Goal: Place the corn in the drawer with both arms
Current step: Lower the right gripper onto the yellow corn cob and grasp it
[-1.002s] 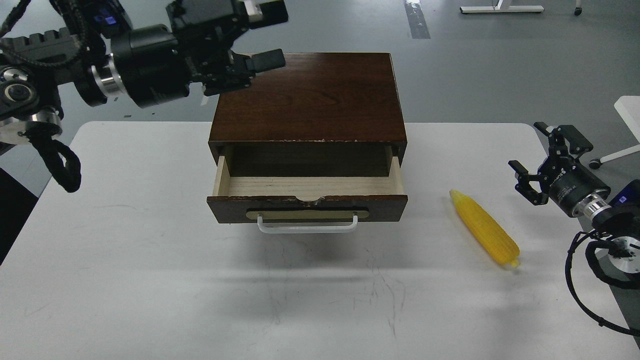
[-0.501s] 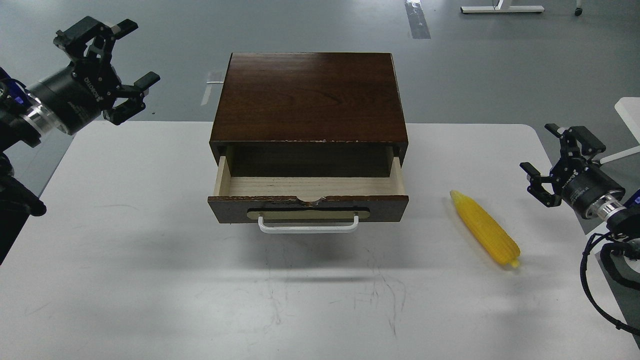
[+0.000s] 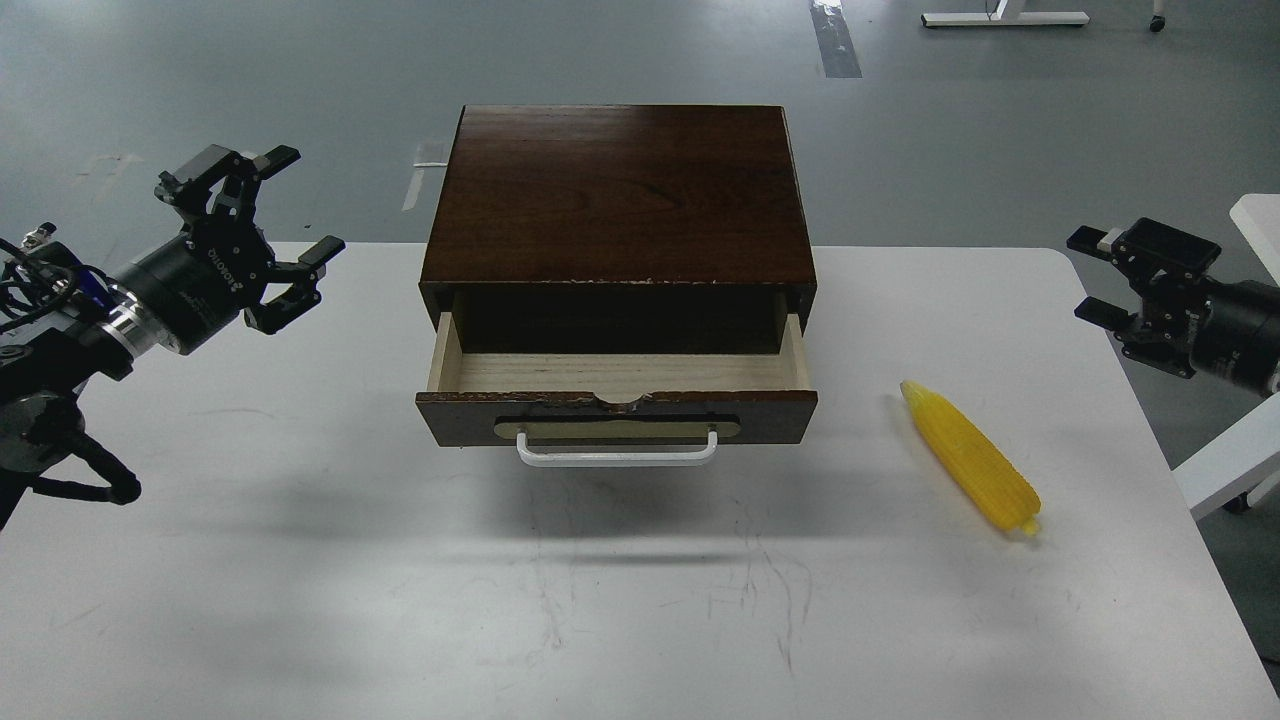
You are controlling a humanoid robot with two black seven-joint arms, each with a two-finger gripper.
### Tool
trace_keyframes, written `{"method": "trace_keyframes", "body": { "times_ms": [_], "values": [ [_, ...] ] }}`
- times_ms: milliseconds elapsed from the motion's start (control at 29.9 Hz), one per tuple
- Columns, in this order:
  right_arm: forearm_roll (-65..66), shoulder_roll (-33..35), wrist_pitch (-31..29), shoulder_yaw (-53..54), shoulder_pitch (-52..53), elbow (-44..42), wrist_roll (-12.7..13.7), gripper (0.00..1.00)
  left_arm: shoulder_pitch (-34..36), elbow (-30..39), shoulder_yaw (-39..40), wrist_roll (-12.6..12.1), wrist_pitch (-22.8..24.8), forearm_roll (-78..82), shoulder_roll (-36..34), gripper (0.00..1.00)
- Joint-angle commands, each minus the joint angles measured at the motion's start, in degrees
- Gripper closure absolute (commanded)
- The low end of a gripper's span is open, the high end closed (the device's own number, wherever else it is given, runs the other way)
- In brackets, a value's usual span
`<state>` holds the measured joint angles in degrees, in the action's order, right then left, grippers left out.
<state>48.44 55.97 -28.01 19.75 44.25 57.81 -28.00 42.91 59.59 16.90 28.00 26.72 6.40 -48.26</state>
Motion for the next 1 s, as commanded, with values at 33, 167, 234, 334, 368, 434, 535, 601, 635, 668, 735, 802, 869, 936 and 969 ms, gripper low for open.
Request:
{"method": "trace_keyframes", "body": {
  "times_ms": [33,167,234,334,368,434,535,601,635,668,735,802,869,936,969],
  "values": [
    [19.6,1.0,0.0,-0.1,2.1,4.7,0.0,0.00,0.0,0.4,0.9,0.0,0.3,0.0,0.1,0.02],
    [29.9,0.4,0.0,-2.7,2.9,3.6,0.0,0.00,0.0,0.4,1.1,0.0,0.4,0.0,0.1,0.02],
    [32.7,-0.2,0.0,-5.9,3.0,3.0,0.0,0.00,0.0,0.4,1.1,0.0,0.4,0.0,0.2,0.02],
    [34.1,-2.2,3.6,-10.9,3.0,1.0,0.0,0.00,0.0,0.5,1.1,0.0,0.4,0.0,0.6,0.02],
    [34.2,-3.3,5.7,-12.7,3.0,-0.1,0.0,0.00,0.0,0.5,1.1,0.0,0.4,0.0,0.7,0.02],
    [34.3,-4.1,7.2,-14.5,3.1,-1.2,0.0,0.00,0.0,0.5,1.1,0.0,0.4,0.0,0.8,0.02],
    [34.4,-5.1,7.4,-15.4,3.1,-1.6,0.0,0.00,0.0,0.5,1.1,0.0,0.4,0.1,1.2,0.02],
    [34.4,-6.6,7.4,-15.4,3.1,-1.8,0.0,0.00,0.0,0.5,1.2,0.0,0.4,0.2,1.2,0.02],
    [34.4,-6.9,7.4,-15.4,3.1,-1.8,0.0,0.00,0.0,0.5,1.2,0.0,0.4,0.2,1.2,0.02],
    [34.4,-7.4,7.4,-15.4,3.1,-1.8,0.0,0.00,0.0,0.5,1.2,0.0,0.4,0.2,1.2,0.02],
    [34.4,-8.1,7.4,-15.9,3.3,-2.3,0.0,0.00,0.0,0.5,1.2,0.0,0.4,0.4,1.2,0.02],
    [34.4,-9.1,7.4,-17.9,4.6,-3.0,0.0,0.01,0.0,0.6,1.2,0.0,0.4,0.5,1.2,0.02],
    [34.4,-10.2,7.4,-21.8,7.0,-3.5,0.0,0.03,0.0,0.6,1.2,0.0,0.4,0.7,1.2,0.02],
    [34.4,-10.7,7.6,-23.2,8.1,-3.7,0.0,0.05,0.0,0.6,1.2,0.0,0.4,0.8,1.2,0.02],
    [34.4,-11.2,7.9,-24.4,8.8,-4.2,0.0,0.09,0.0,0.6,1.2,0.0,0.4,0.8,1.2,0.02]
  ]
}}
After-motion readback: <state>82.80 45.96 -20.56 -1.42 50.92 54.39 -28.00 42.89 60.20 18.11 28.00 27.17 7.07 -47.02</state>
